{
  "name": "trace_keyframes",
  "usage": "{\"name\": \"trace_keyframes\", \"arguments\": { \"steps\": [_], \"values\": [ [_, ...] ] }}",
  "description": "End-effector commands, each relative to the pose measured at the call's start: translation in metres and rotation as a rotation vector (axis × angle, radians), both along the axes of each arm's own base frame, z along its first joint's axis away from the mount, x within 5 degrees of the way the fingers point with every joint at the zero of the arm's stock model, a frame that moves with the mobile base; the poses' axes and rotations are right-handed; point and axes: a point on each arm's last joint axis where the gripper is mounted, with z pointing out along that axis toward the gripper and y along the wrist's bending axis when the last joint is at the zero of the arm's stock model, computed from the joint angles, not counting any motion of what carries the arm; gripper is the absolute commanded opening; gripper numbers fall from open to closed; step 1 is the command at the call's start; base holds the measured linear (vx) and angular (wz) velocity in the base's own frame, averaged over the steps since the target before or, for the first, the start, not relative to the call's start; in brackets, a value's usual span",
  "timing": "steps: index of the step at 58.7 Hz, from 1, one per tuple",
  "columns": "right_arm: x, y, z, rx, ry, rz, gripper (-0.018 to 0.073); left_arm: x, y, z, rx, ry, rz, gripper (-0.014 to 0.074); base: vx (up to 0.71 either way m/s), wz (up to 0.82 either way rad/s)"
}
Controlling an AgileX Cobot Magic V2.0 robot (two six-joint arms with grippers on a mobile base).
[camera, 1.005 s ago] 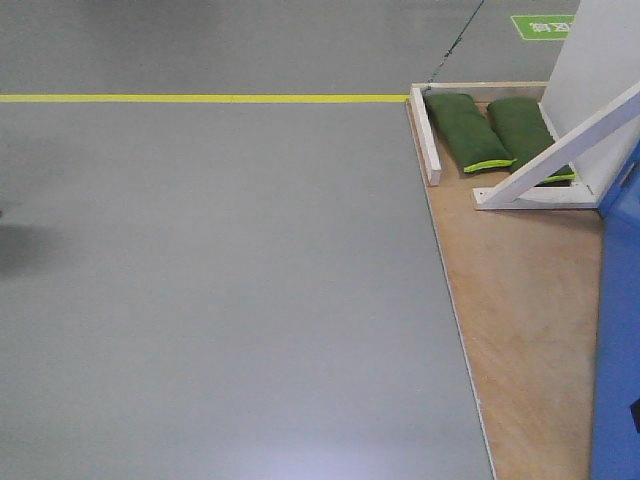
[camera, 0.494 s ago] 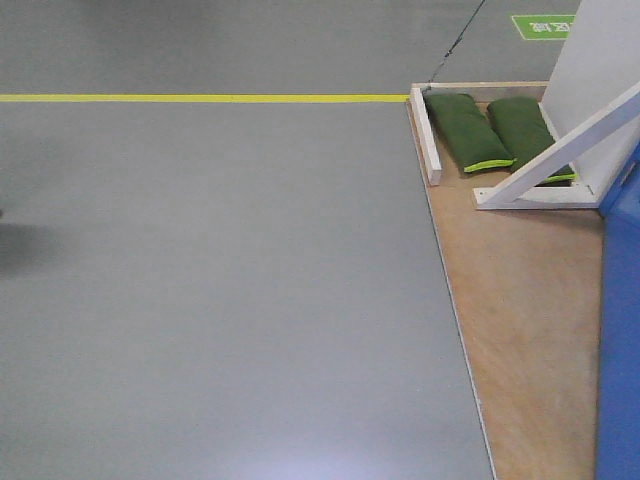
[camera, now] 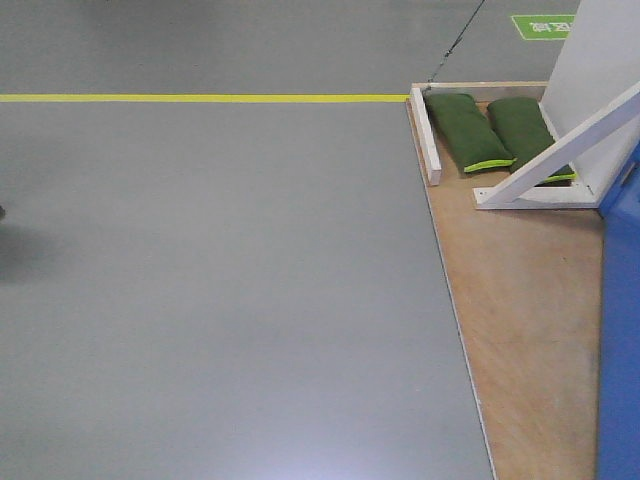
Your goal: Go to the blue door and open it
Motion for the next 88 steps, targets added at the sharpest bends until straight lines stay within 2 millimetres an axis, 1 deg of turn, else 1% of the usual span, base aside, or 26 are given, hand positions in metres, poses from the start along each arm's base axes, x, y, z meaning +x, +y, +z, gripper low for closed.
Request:
{"name": "trace_keyframes", "arguments": {
  "steps": [1,4,9,19,23,29,31,33,38,43,48,52,56,59,62,68,75,83,88],
  "values": [
    [0.009,-0.001,0.044,0.040,-0.163,0.013,0.0008,-0.001,-0.001,0.018,0.003,-0.126,-0.007,0.0073,0.00,0.00],
    [0.013,-0.001,0.057,0.055,-0.194,0.020,0.0008,-0.001,-0.001,0.018,0.003,-0.126,-0.007,0.0073,0.00,0.00],
    [0.019,-0.001,0.070,0.054,-0.227,0.024,0.0008,-0.001,-0.001,0.018,0.003,-0.126,-0.007,0.0073,0.00,0.00],
    [0.038,-0.004,0.076,0.053,-0.240,0.016,0.0008,-0.001,-0.001,0.018,0.003,-0.126,-0.007,0.0073,0.00,0.00],
    [0.040,-0.013,0.083,0.066,-0.257,-0.022,0.0008,-0.001,-0.001,0.018,0.003,-0.126,-0.007,0.0073,0.00,0.00],
    [0.035,-0.041,0.105,0.121,-0.334,-0.151,0.0008,-0.001,-0.001,0.018,0.003,-0.126,-0.007,0.0073,0.00,0.00],
    [0.031,-0.057,0.112,0.167,-0.372,-0.219,0.0008,-0.001,-0.001,0.018,0.003,-0.126,-0.007,0.0073,0.00,0.00],
    [0.025,-0.067,0.119,0.200,-0.410,-0.262,0.0008,-0.001,-0.001,0.018,0.003,-0.126,-0.007,0.0073,0.00,0.00],
    [0.007,-0.100,0.130,0.333,-0.529,-0.390,0.0008,-0.001,-0.001,0.018,0.003,-0.126,-0.007,0.0073,0.00,0.00],
    [-0.014,-0.127,0.134,0.456,-0.654,-0.488,0.0008,-0.001,-0.001,0.018,0.003,-0.126,-0.007,0.0073,0.00,0.00],
    [-0.037,-0.155,0.131,0.563,-0.775,-0.589,0.0008,-0.001,-0.001,0.018,0.003,-0.126,-0.007,0.0073,0.00,0.00],
    [-0.051,-0.178,0.125,0.636,-0.848,-0.657,0.0008,-0.001,-0.001,0.018,0.003,-0.126,-0.007,0.0073,0.00,0.00],
    [-0.060,-0.204,0.115,0.705,-0.895,-0.717,0.0008,-0.001,-0.001,0.018,0.003,-0.126,-0.007,0.0073,0.00,0.00],
    [-0.064,-0.222,0.106,0.753,-0.911,-0.747,0.0008,-0.001,-0.001,0.018,0.003,-0.126,-0.007,0.0073,0.00,0.00],
    [-0.063,-0.239,0.096,0.802,-0.910,-0.766,0.0008,-0.001,-0.001,0.018,0.003,-0.126,-0.007,0.0073,0.00,0.00],
    [-0.053,-0.270,0.073,0.914,-0.892,-0.779,0.0008,-0.001,-0.001,0.018,0.003,-0.126,-0.007,0.0073,0.00,0.00],
    [-0.039,-0.294,0.056,1.024,-0.846,-0.742,0.0008,-0.001,-0.001,0.018,0.003,-0.126,-0.007,0.0073,0.00,0.00],
    [-0.028,-0.312,0.053,1.065,-0.793,-0.690,0.0008,-0.001,-0.001,0.018,0.003,-0.126,-0.007,0.0073,0.00,0.00],
    [-0.023,-0.313,0.058,1.067,-0.765,-0.650,0.0008,-0.001,-0.001,0.018,0.003,-0.126,-0.007,0.0073,0.00,0.00]
  ]
}}
